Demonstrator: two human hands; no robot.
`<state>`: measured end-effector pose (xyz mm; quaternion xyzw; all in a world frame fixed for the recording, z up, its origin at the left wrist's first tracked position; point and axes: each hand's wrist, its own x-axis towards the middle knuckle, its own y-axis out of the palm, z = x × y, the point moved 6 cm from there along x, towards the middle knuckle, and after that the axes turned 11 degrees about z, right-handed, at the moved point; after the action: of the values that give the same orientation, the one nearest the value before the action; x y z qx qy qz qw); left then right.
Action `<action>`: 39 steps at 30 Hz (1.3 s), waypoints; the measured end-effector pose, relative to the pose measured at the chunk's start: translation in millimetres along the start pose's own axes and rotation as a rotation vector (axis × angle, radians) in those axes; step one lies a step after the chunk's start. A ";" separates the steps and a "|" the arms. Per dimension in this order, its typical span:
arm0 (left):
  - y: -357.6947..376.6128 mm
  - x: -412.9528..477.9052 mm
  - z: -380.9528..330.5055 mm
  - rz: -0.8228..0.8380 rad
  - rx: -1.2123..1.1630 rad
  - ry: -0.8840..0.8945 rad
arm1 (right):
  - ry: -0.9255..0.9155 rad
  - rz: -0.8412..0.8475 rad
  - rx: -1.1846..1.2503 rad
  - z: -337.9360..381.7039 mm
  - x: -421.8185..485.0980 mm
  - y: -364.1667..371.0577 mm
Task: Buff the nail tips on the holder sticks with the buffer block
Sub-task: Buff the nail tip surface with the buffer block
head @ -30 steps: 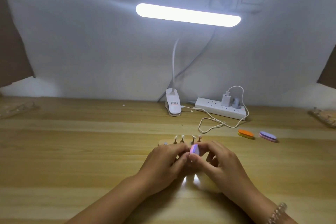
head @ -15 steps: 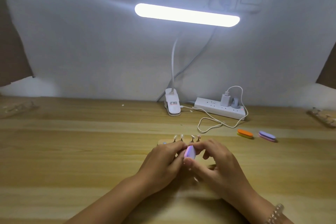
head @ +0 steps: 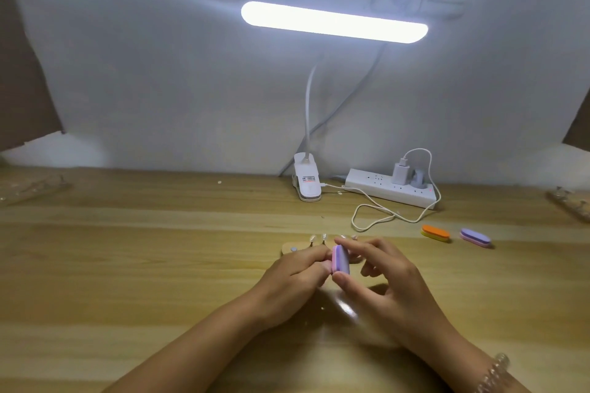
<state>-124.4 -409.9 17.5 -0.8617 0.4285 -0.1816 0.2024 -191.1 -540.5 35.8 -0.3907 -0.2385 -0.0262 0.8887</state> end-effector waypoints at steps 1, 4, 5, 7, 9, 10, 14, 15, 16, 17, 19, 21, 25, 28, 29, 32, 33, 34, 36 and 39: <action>0.2 0.3 0.7 0.013 -0.006 0.000 | 0.008 0.004 0.016 -1.9 -0.2 -0.4; -0.5 1.1 2.8 0.046 -0.113 -0.005 | -0.034 0.027 -0.030 2.8 -2.3 1.2; -1.2 0.4 1.6 0.053 -0.136 -0.004 | -0.051 0.038 -0.043 5.6 -3.3 2.6; -2.6 -0.8 -0.2 0.059 -0.140 -0.004 | -0.070 0.044 -0.058 8.0 -3.5 3.5; -2.3 -0.1 2.2 0.074 -0.103 -0.004 | -0.042 0.010 -0.057 5.6 -2.0 1.1; -1.6 0.4 4.6 0.079 -0.081 -0.008 | -0.023 -0.009 -0.053 4.3 -1.4 -0.9; -0.2 2.0 1.5 0.092 -0.090 0.014 | -0.079 0.013 -0.125 13.5 -4.7 2.3; -0.1 1.6 0.2 0.093 -0.107 0.019 | -0.093 0.030 -0.132 16.1 -5.3 4.2; -0.4 0.7 -0.6 0.091 -0.114 0.015 | -0.098 0.031 -0.130 16.9 -5.1 4.6; -0.1 0.6 -0.1 0.089 -0.103 0.006 | -0.088 0.016 -0.121 16.0 -4.1 3.4; 1.2 1.2 3.5 0.087 -0.052 -0.019 | -0.044 -0.031 -0.092 11.3 -1.5 -1.5; 3.0 1.7 5.2 0.100 -0.037 -0.026 | -0.045 -0.047 -0.117 10.7 -1.3 -3.5; 1.4 0.6 -2.5 0.120 -0.129 0.005 | -0.123 0.001 -0.169 19.7 -5.2 3.8; 1.2 1.2 1.9 0.083 -0.178 -0.026 | -0.051 -0.088 -0.115 12.8 -1.0 -4.6; 2.0 1.9 2.5 0.080 -0.191 -0.031 | -0.025 -0.137 -0.076 9.4 -0.7 -9.7; 1.3 2.7 2.4 0.066 -0.215 -0.033 | -0.034 -0.194 -0.035 11.0 -4.1 -14.4; 0.5 2.4 2.5 0.060 -0.234 -0.032 | -0.061 -0.159 -0.061 15.2 -5.5 -10.7; -0.1 2.3 3.0 0.057 -0.245 -0.031 | -0.090 -0.110 -0.115 20.7 -6.8 -5.3; 1.0 2.7 4.1 0.062 -0.230 -0.043 | -0.126 -0.043 -0.237 28.2 -7.4 3.4; 2.2 3.8 6.3 0.064 -0.169 -0.072 | -0.083 -0.070 -0.231 24.6 -4.3 0.0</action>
<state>-120.6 -413.1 11.5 -0.8674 0.4621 -0.1071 0.1502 -204.8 -523.7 48.1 -0.4827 -0.2838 -0.0683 0.8257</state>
